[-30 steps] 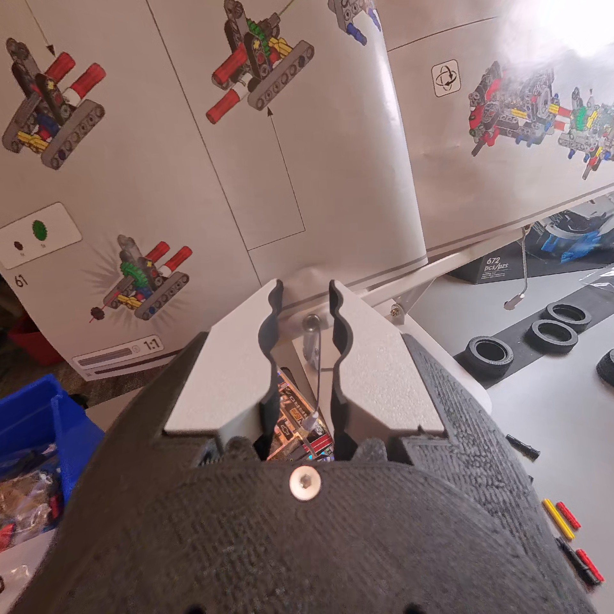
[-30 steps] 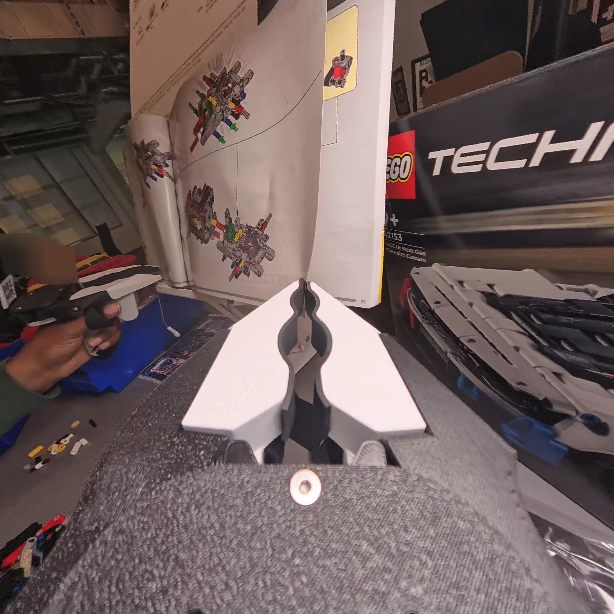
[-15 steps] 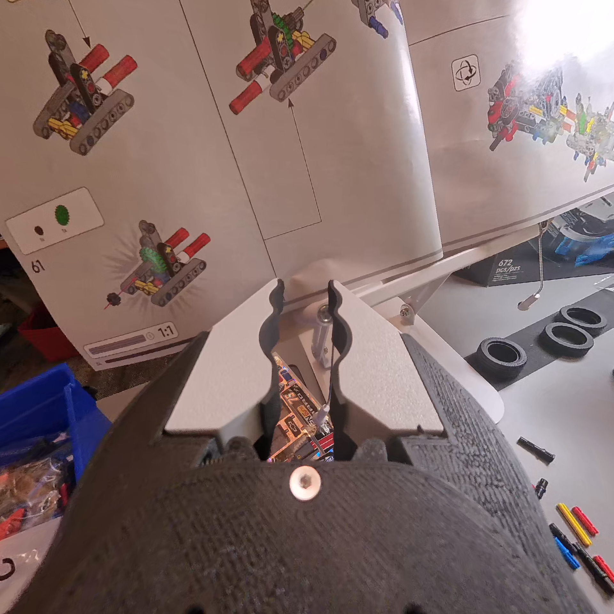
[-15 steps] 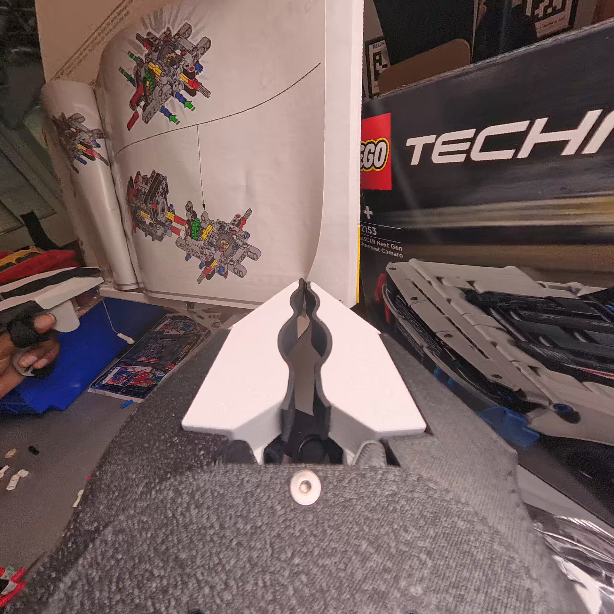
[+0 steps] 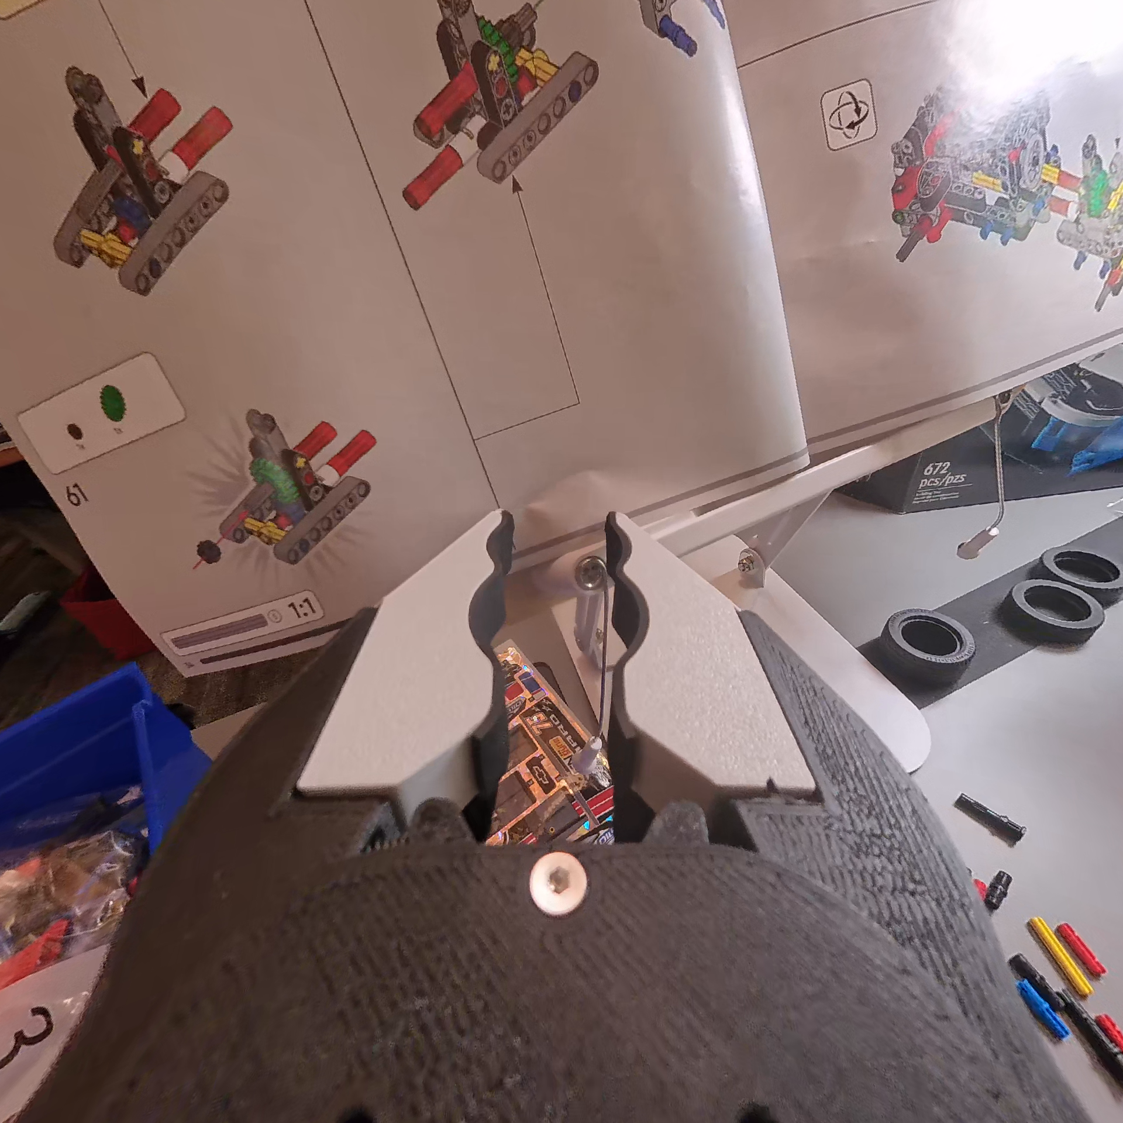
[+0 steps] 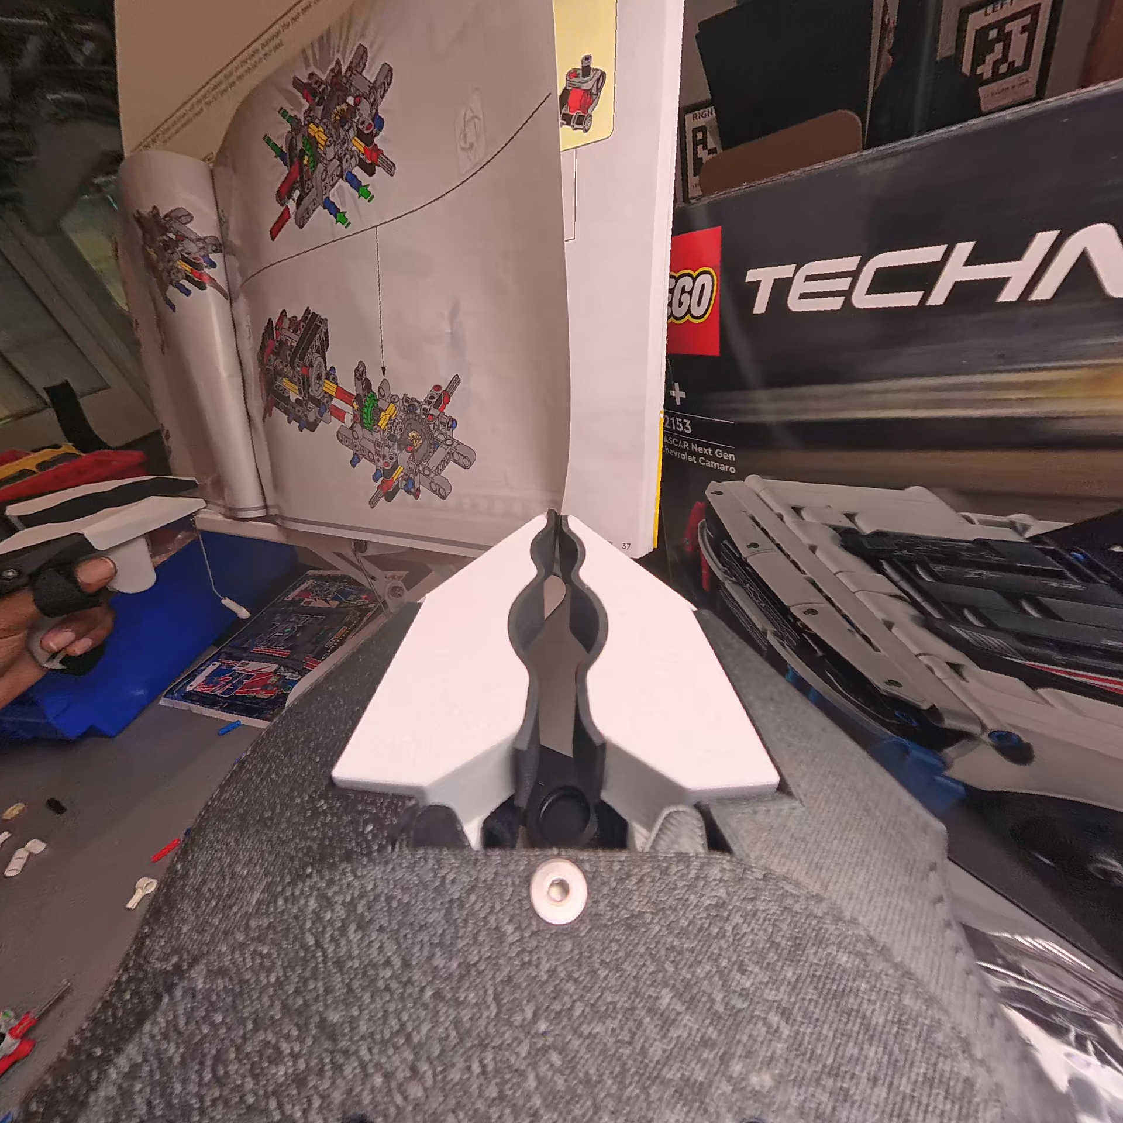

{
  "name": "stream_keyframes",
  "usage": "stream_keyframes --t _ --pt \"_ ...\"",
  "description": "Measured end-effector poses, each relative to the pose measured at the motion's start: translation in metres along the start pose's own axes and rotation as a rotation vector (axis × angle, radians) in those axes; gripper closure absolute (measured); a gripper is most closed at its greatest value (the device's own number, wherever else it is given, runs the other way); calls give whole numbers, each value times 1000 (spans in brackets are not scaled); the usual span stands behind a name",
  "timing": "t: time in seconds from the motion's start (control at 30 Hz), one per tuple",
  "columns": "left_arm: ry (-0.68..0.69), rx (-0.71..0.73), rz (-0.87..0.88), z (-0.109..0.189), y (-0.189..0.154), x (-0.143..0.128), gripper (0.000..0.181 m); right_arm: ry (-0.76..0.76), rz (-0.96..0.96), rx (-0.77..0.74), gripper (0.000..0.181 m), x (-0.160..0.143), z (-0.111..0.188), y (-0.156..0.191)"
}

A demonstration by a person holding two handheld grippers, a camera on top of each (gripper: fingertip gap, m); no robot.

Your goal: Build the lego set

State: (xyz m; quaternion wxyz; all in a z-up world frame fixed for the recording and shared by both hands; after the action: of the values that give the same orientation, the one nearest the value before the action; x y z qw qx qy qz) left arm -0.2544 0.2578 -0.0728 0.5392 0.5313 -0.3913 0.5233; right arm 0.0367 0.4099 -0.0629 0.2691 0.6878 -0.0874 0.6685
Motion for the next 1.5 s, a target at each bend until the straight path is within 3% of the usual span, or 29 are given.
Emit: stream_keyframes --t 0.83,0.97,1.2,1.5 --pt "-32 -16 27 9 -6 10 148 -53 41 62 181 7 21 19" --pt "-122 -64 13 20 -32 36 151 -63 45 80 181 7 25 26" --pt "-180 -278 49 34 -104 68 150 -85 73 145 181 8 33 53" --pt "-166 -388 111 35 -150 66 147 -113 110 187 181 10 40 80"
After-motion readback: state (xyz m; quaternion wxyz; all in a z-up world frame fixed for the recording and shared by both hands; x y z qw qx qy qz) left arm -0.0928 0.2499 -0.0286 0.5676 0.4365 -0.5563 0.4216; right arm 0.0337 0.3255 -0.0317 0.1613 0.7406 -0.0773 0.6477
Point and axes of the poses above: each gripper's, where its closed fingertips meet, z back along the fingers, x out of its top, y = z × x across the jaws, the point moved 1 cm from there along z, back along the fingers
